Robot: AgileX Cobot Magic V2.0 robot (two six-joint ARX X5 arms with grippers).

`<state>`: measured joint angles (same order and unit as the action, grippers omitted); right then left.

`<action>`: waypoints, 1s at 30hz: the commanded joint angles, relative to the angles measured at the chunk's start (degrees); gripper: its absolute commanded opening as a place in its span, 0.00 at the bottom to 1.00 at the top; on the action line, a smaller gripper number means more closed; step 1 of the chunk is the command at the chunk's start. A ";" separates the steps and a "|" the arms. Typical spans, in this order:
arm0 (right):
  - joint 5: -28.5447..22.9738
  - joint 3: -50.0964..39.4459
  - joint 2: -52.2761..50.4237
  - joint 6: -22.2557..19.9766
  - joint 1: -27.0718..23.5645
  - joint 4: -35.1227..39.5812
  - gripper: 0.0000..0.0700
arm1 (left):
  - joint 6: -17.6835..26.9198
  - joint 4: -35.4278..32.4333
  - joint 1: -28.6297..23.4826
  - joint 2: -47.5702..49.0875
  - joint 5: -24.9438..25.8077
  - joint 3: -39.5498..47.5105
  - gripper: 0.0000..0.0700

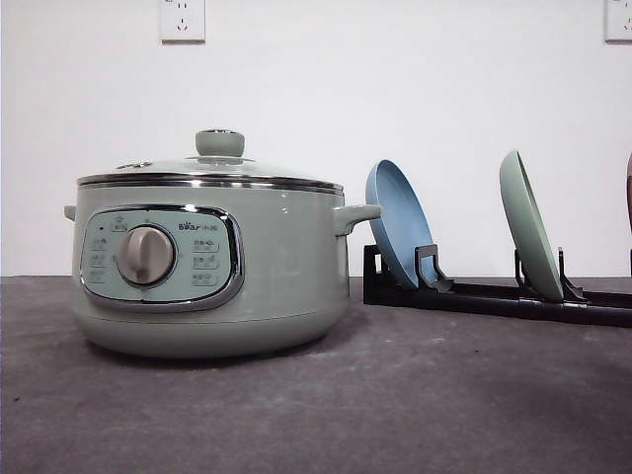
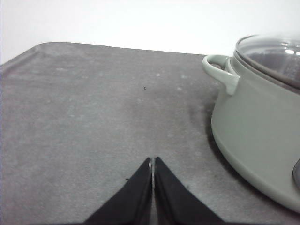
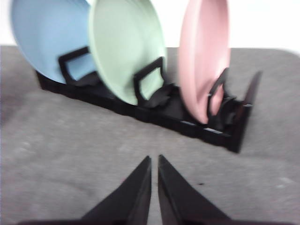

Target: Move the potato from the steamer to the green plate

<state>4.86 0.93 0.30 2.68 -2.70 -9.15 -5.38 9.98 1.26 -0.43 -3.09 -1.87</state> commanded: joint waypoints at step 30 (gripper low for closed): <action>5.79 27.54 12.33 14.15 3.39 -8.58 0.01 | -13.84 -0.23 3.02 -15.84 4.12 -25.81 0.00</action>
<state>10.13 26.78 11.76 16.94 0.60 -17.66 -19.40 9.79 4.16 -15.03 0.36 -25.54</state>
